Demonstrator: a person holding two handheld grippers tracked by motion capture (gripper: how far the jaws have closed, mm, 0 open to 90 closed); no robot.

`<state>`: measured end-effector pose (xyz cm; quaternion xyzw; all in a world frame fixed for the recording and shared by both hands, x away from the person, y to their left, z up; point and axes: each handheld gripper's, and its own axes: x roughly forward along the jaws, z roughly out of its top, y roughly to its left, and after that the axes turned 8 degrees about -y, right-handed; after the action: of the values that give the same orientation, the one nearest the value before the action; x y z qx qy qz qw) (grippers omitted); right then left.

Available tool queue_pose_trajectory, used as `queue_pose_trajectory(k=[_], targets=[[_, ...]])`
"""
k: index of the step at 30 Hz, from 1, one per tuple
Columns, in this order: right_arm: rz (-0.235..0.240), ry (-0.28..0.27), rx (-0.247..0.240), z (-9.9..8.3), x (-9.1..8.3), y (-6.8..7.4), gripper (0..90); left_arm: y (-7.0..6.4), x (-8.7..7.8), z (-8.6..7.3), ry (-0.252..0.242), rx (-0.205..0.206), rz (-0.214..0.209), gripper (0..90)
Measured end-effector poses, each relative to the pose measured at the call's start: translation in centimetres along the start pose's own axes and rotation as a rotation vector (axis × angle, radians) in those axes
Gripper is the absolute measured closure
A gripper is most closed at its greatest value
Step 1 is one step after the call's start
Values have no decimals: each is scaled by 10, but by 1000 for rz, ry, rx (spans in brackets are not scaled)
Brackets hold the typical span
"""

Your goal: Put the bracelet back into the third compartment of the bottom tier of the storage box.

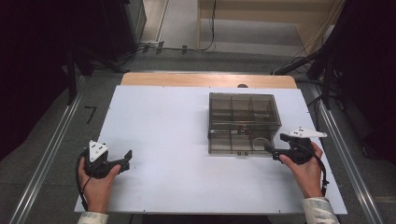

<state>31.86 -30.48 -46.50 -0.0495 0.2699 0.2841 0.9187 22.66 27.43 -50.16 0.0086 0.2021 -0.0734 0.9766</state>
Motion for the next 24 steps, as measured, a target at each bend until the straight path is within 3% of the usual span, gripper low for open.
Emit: queue_pose_trajectory(k=[18,24], targets=[[-16,-15,12,-9,-12,-9,151,0,0,0,4,3,2,16],[-46,-29,17,-12,-18,-13,141,0,0,0,1,0,1,16]])
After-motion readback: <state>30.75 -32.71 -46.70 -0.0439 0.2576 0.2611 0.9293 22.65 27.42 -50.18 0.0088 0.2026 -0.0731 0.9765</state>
